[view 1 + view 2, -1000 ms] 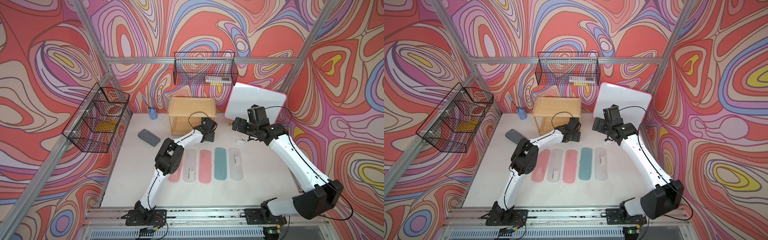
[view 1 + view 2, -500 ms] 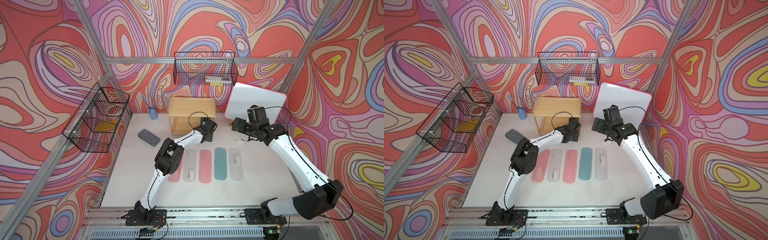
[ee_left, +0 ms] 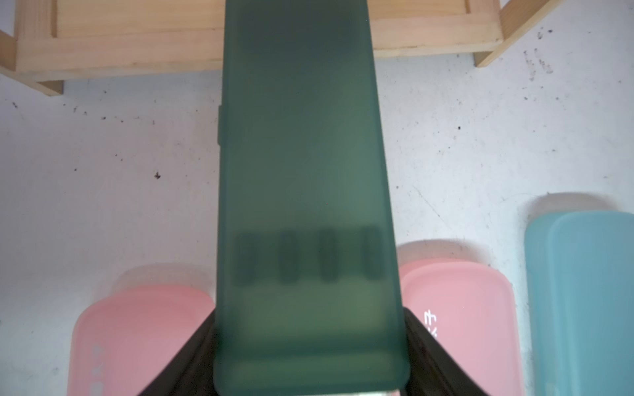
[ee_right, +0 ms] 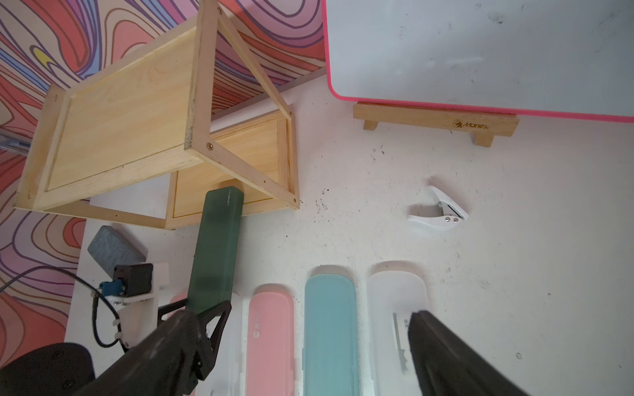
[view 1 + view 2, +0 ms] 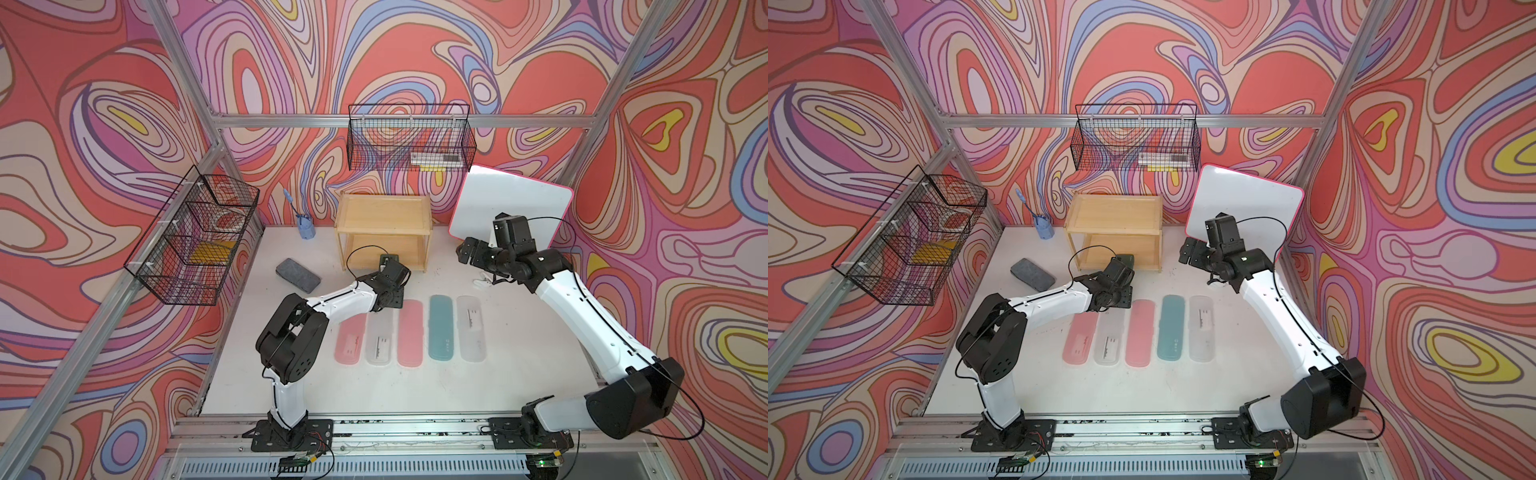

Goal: Remove the pencil cases from the shelf
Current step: Pick up the pencil case from the shelf, then place the pencil case at the center of the board.

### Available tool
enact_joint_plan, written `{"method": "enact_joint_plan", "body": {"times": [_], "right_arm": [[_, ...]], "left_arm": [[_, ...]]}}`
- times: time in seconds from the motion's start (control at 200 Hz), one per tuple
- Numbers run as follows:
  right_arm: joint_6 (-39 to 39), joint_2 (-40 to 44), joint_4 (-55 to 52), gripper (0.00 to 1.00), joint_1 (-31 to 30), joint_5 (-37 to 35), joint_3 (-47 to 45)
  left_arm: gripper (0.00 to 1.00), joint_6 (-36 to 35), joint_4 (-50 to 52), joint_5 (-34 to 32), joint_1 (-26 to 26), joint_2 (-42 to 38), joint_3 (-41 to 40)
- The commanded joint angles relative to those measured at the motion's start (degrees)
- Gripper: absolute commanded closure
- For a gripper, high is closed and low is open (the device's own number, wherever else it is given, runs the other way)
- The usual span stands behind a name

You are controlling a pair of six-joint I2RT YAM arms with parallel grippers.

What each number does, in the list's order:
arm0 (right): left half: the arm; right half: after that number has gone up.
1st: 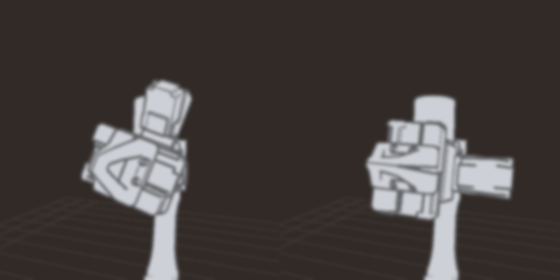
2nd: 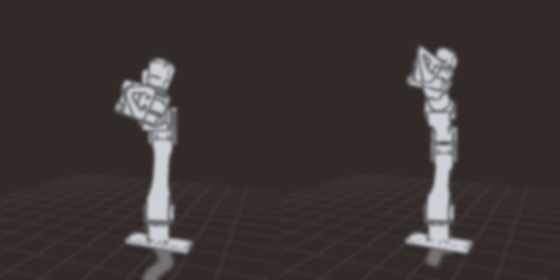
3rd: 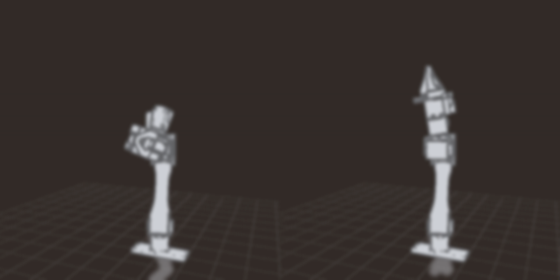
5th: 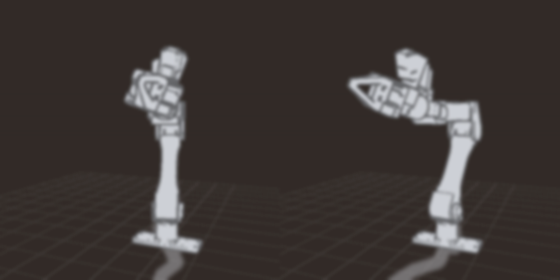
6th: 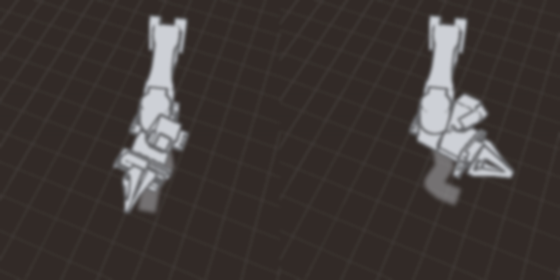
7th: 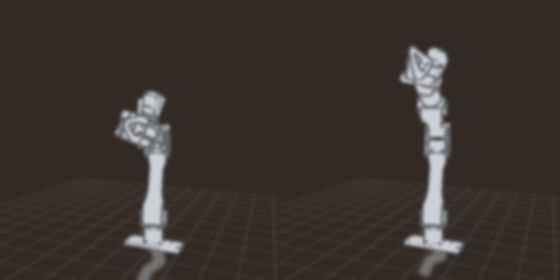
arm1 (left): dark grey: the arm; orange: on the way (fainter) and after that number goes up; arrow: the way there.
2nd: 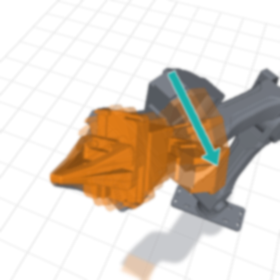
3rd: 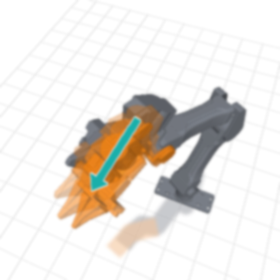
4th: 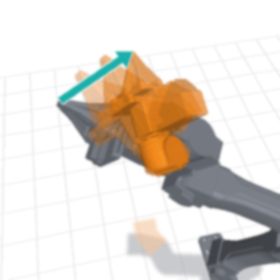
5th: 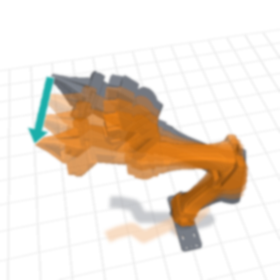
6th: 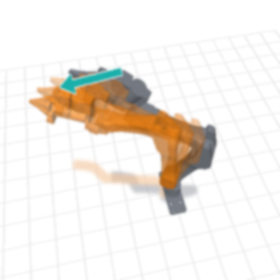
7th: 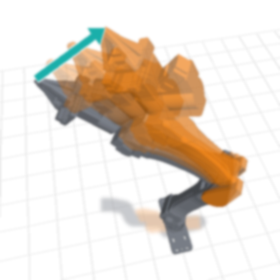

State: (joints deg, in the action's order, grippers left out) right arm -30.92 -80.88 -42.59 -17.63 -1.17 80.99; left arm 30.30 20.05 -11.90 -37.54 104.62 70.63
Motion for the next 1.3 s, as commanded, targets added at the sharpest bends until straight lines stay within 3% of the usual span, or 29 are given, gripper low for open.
{"method": "enact_joint_plan", "body": {"times": [0.0, 0.12, 0.406, 0.501, 0.681, 0.741, 0.961, 1.297], "right_arm": [[-0.9, 0.9, 1.6, 0.02, 0.3, 2.6, -1.6], [-1.6, 1.0, 2.0, 0.02, 0.2, 4.1, -2.6], [-1.5, -0.1, 1.9, 0.02, 0.3, 8.2, -2.6], [-1.8, -1.2, 6.1, 0.02, 0.3, 16.7, -5.0], [-7.0, -2.7, 24.4, 0.02, 0.3, 37.9, -11.8], [-7.9, -3.2, 26.6, 0.02, 0.3, 39.4, -12.1], [-6.8, -4.0, 24.2, 0.02, 0.2, 38.5, -10.2], [-1.5, -5.0, 17.9, 0.02, 0.2, 38.6, -8.4]], "left_arm": [[0.50, 0.1, -3.4, -0.4, -0.2, -6.0, -1.8], [0.55, -1.7, -2.1, -1.7, -0.3, -8.9, -1.7], [0.57, -1.3, 1.3, 0.4, -1.1, -17.3, -4.6], [0.57, -0.4, 2.1, 2.6, -1.8, -22.0, -8.3], [0.58, 3.7, 0.7, 12.2, -2.5, -35.0, -19.0], [0.58, 5.6, 5.6, 9.4, -3.2, -39.1, -20.8], [0.59, 12.0, 32.1, -13.5, -3.3, -46.2, -22.8], [0.59, 19.8, 35.4, -9.5, -3.3, -53.2, -32.6]]}}
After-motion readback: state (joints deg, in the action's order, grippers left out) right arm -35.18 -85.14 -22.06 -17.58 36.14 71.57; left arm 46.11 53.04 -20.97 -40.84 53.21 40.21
